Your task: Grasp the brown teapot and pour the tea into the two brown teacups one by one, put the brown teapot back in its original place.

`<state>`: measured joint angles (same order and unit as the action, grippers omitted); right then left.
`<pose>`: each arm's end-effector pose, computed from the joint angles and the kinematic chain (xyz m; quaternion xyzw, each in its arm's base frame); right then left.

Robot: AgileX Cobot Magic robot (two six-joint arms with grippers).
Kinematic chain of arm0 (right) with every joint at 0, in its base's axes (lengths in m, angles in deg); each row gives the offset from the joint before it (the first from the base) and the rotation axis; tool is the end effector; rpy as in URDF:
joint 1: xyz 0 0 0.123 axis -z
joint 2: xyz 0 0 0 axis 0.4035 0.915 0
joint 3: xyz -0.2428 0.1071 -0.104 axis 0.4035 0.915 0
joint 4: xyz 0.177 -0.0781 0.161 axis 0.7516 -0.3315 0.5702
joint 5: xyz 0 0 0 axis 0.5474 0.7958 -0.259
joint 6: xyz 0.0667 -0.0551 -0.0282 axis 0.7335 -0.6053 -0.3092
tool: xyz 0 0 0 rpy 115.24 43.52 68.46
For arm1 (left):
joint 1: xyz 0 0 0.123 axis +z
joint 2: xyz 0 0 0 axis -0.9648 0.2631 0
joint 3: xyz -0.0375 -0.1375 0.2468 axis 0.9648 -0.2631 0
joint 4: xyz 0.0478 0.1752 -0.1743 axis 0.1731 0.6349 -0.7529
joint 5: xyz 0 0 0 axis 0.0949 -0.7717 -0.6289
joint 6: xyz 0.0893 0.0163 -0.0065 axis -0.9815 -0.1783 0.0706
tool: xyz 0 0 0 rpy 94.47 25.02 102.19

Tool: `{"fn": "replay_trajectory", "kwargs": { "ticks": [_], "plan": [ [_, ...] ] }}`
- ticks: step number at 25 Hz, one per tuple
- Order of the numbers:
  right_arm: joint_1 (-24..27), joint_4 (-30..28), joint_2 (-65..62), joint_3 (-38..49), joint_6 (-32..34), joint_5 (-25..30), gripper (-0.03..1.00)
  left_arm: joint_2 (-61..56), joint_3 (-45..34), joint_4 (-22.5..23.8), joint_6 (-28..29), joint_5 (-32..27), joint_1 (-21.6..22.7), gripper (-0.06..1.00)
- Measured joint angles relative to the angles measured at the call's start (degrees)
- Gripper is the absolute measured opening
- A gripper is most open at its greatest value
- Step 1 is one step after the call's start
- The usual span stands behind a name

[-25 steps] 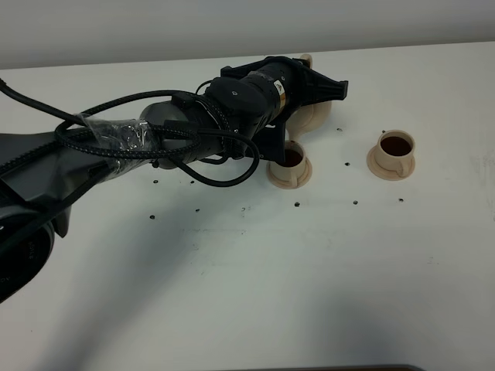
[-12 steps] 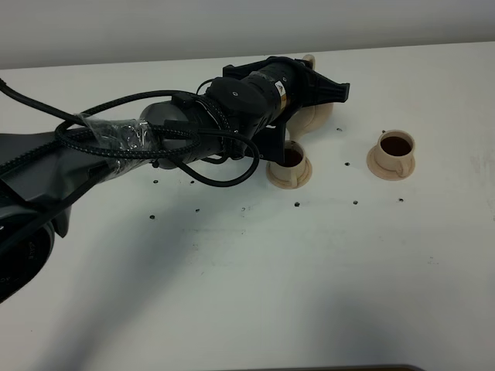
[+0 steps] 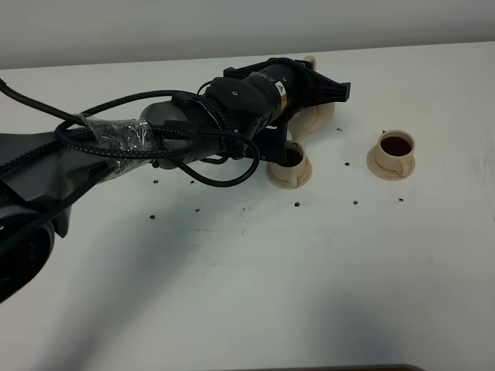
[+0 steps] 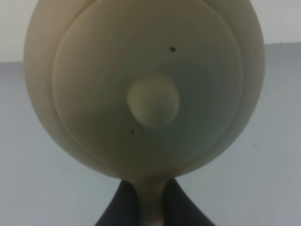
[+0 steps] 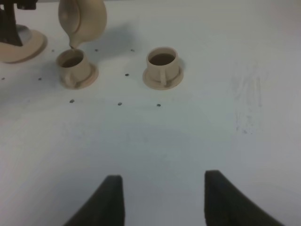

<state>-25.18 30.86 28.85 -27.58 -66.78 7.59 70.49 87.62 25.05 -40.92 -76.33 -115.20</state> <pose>-0.0075 0.0172 0.2741 -0.0710 0.8534 0.0820 0.5099 0.3772 -0.3092 0.1802 0.8534 -0.1643 0.4565 0.1906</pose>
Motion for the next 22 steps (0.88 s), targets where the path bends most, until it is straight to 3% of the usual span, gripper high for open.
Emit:
{"fn": "replay_trajectory", "kwargs": {
  "ticks": [14, 19, 22],
  "plan": [
    [0.0, 0.0, 0.0, 0.0, 0.0, 0.0, 0.41, -0.3, 0.0, -26.3, -0.1, -14.5, 0.0, 0.12],
    [0.0, 0.0, 0.0, 0.0, 0.0, 0.0, 0.41, -2.8, 0.0, -39.2, 0.0, -17.3, 0.0, 0.12],
    [0.0, 0.0, 0.0, 0.0, 0.0, 0.0, 0.41, -5.3, 0.0, -46.6, 3.7, -21.2, 0.0, 0.12]
  ]
}}
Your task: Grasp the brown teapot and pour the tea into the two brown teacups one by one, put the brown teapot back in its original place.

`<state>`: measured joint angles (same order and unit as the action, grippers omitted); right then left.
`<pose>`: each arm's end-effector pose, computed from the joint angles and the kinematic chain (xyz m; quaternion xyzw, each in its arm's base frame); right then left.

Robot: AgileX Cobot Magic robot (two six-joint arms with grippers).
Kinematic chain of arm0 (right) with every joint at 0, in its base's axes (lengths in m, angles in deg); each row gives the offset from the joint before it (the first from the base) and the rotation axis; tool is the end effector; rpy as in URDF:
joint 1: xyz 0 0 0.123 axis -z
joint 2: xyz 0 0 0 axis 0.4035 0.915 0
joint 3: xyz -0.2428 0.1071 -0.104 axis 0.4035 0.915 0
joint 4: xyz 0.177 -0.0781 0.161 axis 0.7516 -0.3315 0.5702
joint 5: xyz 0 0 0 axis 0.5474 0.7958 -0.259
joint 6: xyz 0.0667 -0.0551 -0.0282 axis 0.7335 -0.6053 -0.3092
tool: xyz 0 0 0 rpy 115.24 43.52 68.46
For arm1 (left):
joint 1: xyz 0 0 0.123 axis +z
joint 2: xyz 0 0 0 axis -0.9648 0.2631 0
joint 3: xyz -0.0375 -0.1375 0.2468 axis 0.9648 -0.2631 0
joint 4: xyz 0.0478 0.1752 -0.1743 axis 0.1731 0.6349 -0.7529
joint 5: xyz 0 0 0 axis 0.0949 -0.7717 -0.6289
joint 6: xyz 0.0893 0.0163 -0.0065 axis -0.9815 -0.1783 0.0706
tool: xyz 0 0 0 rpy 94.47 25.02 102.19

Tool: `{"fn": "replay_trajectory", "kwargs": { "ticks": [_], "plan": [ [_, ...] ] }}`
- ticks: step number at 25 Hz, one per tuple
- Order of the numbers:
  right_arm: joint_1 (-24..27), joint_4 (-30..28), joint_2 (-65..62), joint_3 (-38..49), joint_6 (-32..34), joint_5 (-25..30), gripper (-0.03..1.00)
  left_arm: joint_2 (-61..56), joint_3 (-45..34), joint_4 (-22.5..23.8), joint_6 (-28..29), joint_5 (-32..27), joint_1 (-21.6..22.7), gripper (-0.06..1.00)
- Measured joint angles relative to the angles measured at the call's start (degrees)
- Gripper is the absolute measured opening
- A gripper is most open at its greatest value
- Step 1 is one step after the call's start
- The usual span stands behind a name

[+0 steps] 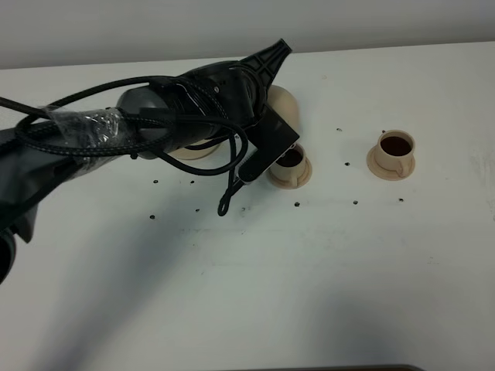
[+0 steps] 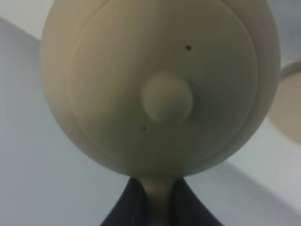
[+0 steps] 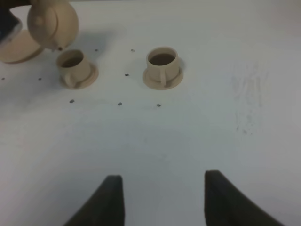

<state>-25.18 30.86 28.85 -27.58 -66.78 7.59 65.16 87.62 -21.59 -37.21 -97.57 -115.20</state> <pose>-0.0075 0.0172 0.2741 -0.0710 0.8534 0.0820 0.5099 0.3707 -0.2733 0.2050 0.8606 0.2918 0.3574 0.2157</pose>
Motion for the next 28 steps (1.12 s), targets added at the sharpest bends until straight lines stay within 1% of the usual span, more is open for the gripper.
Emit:
{"fn": "replay_trajectory", "kwargs": {
  "ticks": [3, 5, 6, 9, 10, 12, 15, 18, 21, 24, 26, 28],
  "plan": [
    [0.0, 0.0, 0.0, 0.0, 0.0, 0.0, 0.41, -3.1, 0.0, -8.8, 8.1, -3.7, 0.0, 0.12],
    [0.0, 0.0, 0.0, 0.0, 0.0, 0.0, 0.41, -4.9, 0.0, -16.1, 14.6, -5.9, 0.0, 0.12],
    [0.0, 0.0, 0.0, 0.0, 0.0, 0.0, 0.41, -5.8, 0.0, -19.4, 16.9, -7.6, 0.0, 0.12],
    [0.0, 0.0, 0.0, 0.0, 0.0, 0.0, 0.41, -7.3, 0.0, -26.9, 27.2, -13.3, 0.0, 0.12],
    [0.0, 0.0, 0.0, 0.0, 0.0, 0.0, 0.41, -7.5, 0.0, -28.4, 30.4, -15.3, 0.0, 0.12],
    [0.0, 0.0, 0.0, 0.0, 0.1, 0.0, 0.41, -7.6, 0.0, -30.0, 37.9, -18.3, 0.0, 0.12],
    [0.0, 0.0, 0.0, 0.0, 0.1, 0.0, 0.41, -7.6, 0.0, -32.3, 47.0, -22.5, 0.0, 0.12],
    [0.0, 0.0, 0.0, 0.0, 0.1, 0.0, 0.41, -7.6, 0.0, -34.9, 52.8, -26.2, 0.0, 0.12],
    [0.0, 0.0, 0.0, 0.0, 0.1, 0.0, 0.41, -7.6, 0.0, -37.6, 56.0, -28.4, 0.0, 0.12],
    [0.0, 0.0, 0.0, 0.0, 0.1, 0.0, 0.41, -7.5, 0.0, -39.7, 57.9, -29.0, 0.0, 0.12],
    [0.0, 0.0, 0.0, 0.0, 0.1, 0.0, 0.41, -6.8, 0.0, -40.5, 58.5, -28.8, 0.0, 0.12],
    [0.0, 0.0, 0.0, 0.0, 0.0, 0.0, 0.41, -5.9, -0.9, -41.2, 58.7, -27.0, 0.0, 0.12]
  ]
}}
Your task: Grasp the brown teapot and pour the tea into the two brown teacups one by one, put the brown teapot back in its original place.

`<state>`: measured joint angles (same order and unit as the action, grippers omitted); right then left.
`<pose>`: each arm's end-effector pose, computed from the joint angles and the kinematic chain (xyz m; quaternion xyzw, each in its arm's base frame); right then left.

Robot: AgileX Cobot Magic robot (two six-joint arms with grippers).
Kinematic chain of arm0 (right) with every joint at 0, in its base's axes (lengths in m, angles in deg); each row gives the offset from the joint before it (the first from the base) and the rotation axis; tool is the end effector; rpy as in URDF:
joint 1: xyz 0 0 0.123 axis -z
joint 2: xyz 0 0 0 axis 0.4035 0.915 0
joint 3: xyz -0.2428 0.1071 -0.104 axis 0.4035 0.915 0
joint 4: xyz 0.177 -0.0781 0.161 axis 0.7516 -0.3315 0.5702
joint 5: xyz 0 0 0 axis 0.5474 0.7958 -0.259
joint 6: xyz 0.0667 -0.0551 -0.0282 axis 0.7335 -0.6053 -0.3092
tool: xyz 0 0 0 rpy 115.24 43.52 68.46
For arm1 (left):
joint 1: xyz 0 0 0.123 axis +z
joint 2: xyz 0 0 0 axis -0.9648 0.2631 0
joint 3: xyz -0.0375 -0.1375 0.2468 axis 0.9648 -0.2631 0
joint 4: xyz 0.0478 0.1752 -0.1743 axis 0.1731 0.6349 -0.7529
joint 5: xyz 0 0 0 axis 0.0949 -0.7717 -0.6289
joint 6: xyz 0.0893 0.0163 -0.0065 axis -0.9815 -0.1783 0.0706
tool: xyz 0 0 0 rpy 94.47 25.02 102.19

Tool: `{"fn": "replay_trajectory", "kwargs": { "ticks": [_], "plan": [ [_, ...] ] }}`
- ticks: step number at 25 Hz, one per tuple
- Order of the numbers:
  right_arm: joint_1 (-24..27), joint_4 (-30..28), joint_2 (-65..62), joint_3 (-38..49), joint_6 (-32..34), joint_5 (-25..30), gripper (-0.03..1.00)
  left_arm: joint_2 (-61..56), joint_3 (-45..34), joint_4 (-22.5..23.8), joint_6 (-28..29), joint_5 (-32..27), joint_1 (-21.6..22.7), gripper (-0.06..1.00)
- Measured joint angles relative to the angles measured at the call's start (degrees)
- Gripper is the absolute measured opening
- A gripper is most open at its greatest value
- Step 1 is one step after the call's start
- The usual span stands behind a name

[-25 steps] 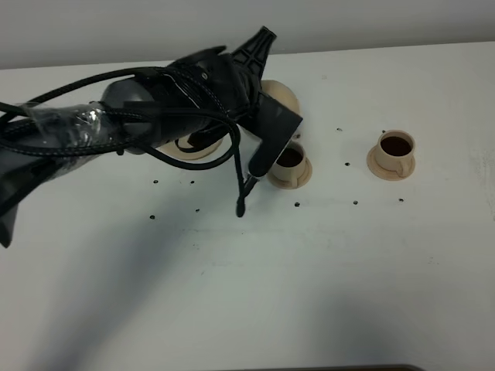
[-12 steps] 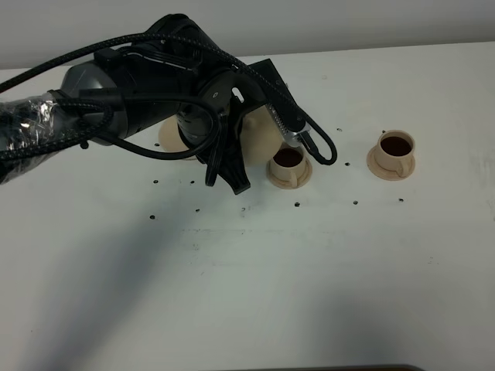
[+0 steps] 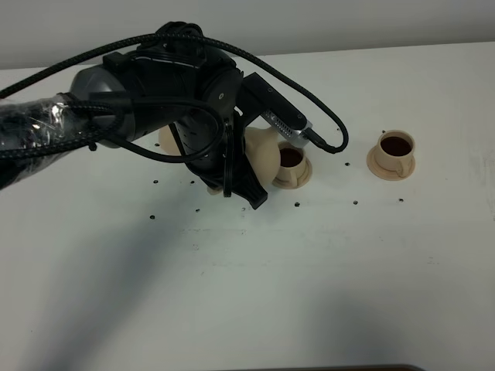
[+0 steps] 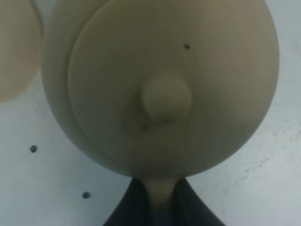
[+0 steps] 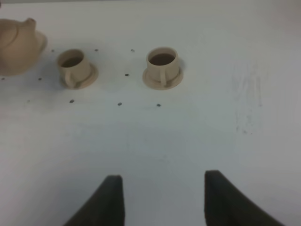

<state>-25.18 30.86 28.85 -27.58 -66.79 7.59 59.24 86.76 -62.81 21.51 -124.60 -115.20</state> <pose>-0.0075 0.0172 0.2741 -0.0710 0.8534 0.0820 0.5099 0.3156 -0.2522 0.2139 0.4151 0.8978 0.0344 0.1428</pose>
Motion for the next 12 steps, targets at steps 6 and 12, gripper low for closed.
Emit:
{"fn": "replay_trajectory", "kwargs": {
  "ticks": [6, 12],
  "plan": [
    [0.0, 0.0, 0.0, 0.0, 0.0, 0.0, 0.41, 2.0, -5.7, -1.0, 1.2, 8.7, 0.0, 0.12],
    [0.0, 0.0, 0.0, 0.0, 0.0, 0.0, 0.41, 1.1, -7.2, -0.9, 2.3, 10.5, 0.3, 0.12]
  ]
}}
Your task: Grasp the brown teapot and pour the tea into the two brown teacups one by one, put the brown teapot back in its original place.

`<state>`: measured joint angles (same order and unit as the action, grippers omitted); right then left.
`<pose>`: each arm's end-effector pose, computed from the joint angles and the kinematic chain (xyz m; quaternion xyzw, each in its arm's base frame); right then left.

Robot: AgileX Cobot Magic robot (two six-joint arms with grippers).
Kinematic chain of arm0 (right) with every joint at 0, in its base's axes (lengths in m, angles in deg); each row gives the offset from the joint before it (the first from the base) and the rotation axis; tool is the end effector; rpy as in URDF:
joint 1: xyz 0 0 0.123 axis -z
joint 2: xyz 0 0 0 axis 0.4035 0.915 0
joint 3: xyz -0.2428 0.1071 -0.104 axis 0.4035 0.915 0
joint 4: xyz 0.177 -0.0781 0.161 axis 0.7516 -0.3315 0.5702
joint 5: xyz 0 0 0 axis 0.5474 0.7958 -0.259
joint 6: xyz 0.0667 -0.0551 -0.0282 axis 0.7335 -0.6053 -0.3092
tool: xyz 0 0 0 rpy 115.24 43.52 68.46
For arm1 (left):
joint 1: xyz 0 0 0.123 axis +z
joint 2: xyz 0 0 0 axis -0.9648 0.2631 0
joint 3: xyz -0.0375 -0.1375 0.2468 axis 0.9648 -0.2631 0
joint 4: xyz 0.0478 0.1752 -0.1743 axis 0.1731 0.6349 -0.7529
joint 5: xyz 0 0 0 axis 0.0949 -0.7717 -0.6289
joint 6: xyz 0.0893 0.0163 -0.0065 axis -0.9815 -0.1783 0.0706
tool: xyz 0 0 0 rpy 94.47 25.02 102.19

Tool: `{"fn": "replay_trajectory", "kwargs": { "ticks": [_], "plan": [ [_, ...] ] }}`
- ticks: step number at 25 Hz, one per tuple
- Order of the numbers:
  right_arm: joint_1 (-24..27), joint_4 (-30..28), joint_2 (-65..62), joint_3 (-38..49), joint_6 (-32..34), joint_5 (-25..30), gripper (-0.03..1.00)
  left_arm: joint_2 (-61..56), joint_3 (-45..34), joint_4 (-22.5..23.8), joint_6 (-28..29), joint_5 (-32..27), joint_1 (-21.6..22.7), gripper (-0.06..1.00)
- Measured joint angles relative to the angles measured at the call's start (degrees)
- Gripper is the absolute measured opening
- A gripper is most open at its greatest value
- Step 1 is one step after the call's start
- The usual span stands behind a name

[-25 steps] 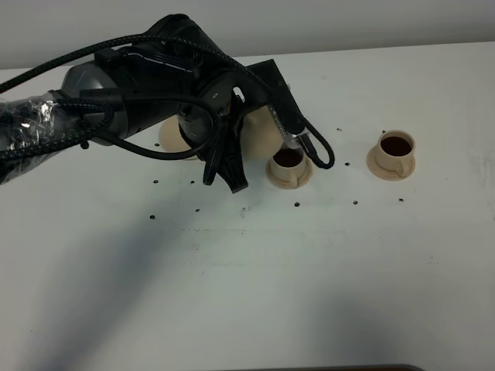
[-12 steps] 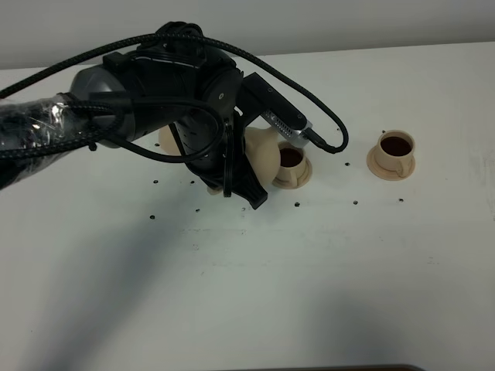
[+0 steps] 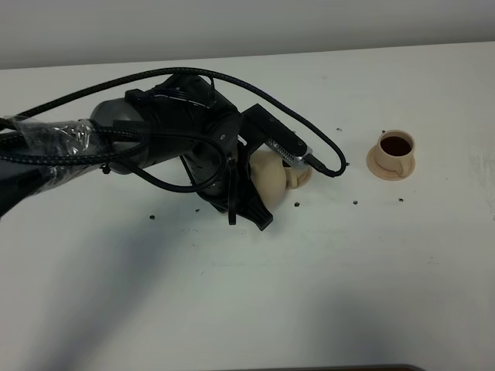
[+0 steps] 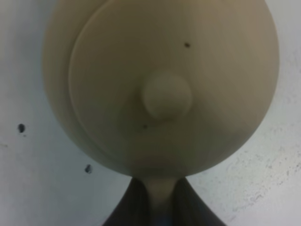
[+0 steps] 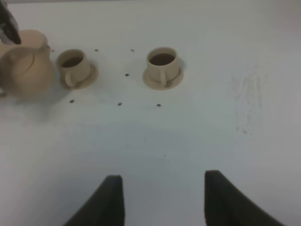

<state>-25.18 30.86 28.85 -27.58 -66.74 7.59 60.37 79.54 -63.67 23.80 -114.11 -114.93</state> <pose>-0.0075 0.0172 0.2741 -0.0707 0.8534 0.0822 0.5098 0.3114 -0.2498 0.1773 0.4012 0.9025 0.0128 0.1564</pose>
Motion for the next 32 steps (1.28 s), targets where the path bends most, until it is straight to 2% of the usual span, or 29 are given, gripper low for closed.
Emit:
{"fn": "replay_trajectory", "kwargs": {
  "ticks": [3, 7, 13, 20, 24, 32],
  "plan": [
    [0.0, 0.0, 0.0, 0.0, 0.0, 0.0, 0.41, -3.0, 0.0, -0.1, 0.6, -0.1, 1.5, 0.12],
    [0.0, 0.0, 0.0, 0.0, 0.0, 0.0, 0.41, -6.8, 0.0, -0.1, 2.0, -0.1, 5.8, 0.12],
    [0.0, 0.0, 0.0, 0.0, -0.1, 0.0, 0.41, -7.3, 0.0, -0.2, 9.1, 1.2, 13.9, 0.12],
    [0.0, 0.0, 0.0, 0.0, -0.1, 0.0, 0.41, -6.3, 0.7, -6.7, 10.2, 4.3, 19.6, 0.12],
    [0.0, 0.0, 0.0, 0.0, -0.1, 0.0, 0.41, -2.2, 4.9, -8.7, 10.7, 3.7, 21.2, 0.12],
    [0.0, 0.0, 0.0, 0.0, 0.0, 0.0, 0.41, 7.0, 15.4, -11.1, 11.5, -1.2, 21.4, 0.12]
  ]
}}
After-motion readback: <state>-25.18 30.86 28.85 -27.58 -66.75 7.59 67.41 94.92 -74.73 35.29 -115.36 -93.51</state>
